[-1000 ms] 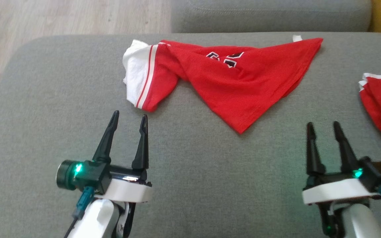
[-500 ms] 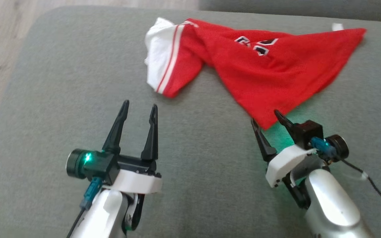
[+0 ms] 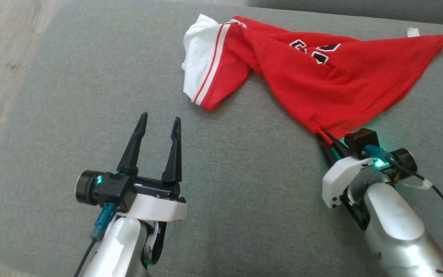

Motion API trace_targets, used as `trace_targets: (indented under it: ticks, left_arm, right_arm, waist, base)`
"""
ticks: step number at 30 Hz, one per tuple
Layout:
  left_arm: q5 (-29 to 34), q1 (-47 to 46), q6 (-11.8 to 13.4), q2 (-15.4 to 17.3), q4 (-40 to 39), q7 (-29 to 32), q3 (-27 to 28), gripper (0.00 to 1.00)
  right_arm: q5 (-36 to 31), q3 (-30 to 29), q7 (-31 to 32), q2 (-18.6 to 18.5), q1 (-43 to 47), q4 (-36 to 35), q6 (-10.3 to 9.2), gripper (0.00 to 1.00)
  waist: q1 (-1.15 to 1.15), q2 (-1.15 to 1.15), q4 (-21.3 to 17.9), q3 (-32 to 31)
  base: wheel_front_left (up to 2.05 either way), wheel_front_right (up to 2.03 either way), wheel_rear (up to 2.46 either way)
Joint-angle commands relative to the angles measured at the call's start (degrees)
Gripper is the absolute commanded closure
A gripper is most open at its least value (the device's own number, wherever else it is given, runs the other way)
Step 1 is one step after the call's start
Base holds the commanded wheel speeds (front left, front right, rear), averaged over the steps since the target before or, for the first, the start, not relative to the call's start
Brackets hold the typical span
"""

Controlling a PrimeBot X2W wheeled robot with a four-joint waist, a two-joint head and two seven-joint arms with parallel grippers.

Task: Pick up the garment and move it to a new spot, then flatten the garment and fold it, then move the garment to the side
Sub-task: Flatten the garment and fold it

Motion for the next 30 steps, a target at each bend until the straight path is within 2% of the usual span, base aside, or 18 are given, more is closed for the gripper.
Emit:
trace_targets:
  ticks: [1, 9, 15, 18, 19, 20, 24, 30]
  left_arm:
    - [0.7, -1.2, -0.3, 0.1, -1.4, -0.3, 2.3, 0.0]
    - [2.0, 0.0, -1.0, 0.0, -1.2, -0.3, 4.8, 0.0]
    - [2.9, 0.7, -1.6, -0.1, -1.0, -0.3, 5.7, 0.0]
    - [3.2, 0.7, -1.9, -0.1, -0.7, -0.3, 5.8, 0.0]
    - [3.3, 0.7, -1.9, -0.1, -0.6, -0.3, 5.8, 0.0]
    - [3.4, 0.8, -2.0, -0.1, -0.5, -0.3, 5.9, 0.0]
    - [3.5, 1.0, -2.2, -0.2, 0.0, -0.3, 6.0, 0.0]
    - [3.8, 1.9, -2.6, -0.2, 0.7, -0.3, 6.4, 0.0]
  right_arm:
    - [-0.3, 0.6, -0.7, -0.6, 0.1, -0.4, -0.04, 1.0]
    - [0.4, -3.6, -3.0, -4.6, 6.3, -3.5, -0.04, 1.0]
    - [-0.1, -8.8, -1.6, -8.2, 13.1, -8.4, -0.04, 1.0]
    - [-0.7, -11.4, -0.4, -8.9, 15.5, -10.2, -0.04, 1.0]
    - [-1.0, -12.1, -0.2, -8.8, 16.2, -10.7, -0.04, 0.33]
    - [-1.3, -13.0, 0.0, -8.6, 16.7, -11.2, -0.04, 0.0]
    - [-1.2, -15.4, -0.8, -6.6, 17.8, -13.4, -0.04, 0.0]
    - [3.1, -16.3, -7.6, -0.4, 19.0, -21.9, -0.04, 0.0]
  waist:
    - [-0.01, 0.0, -0.6, -0.4]
    - [-0.01, 0.0, -5.5, -3.6]
    - [-0.01, 0.0, -8.7, -5.6]
    - [-0.01, 0.0, -9.6, -6.1]
    - [-0.01, 0.0, -9.8, -6.3]
    - [-0.01, 0.0, -10.0, -6.5]
    - [-0.01, 0.0, -10.5, -7.1]
    - [-0.01, 0.0, -11.3, -8.4]
  base:
    - [0.0, 0.0, 0.0]
    - [0.0, 0.0, 0.0]
    - [0.0, 0.0, 0.0]
    - [0.0, 0.0, 0.0]
    - [0.0, 0.0, 0.0]
    - [0.0, 0.0, 0.0]
    - [0.0, 0.0, 0.0]
    - [0.0, 0.0, 0.0]
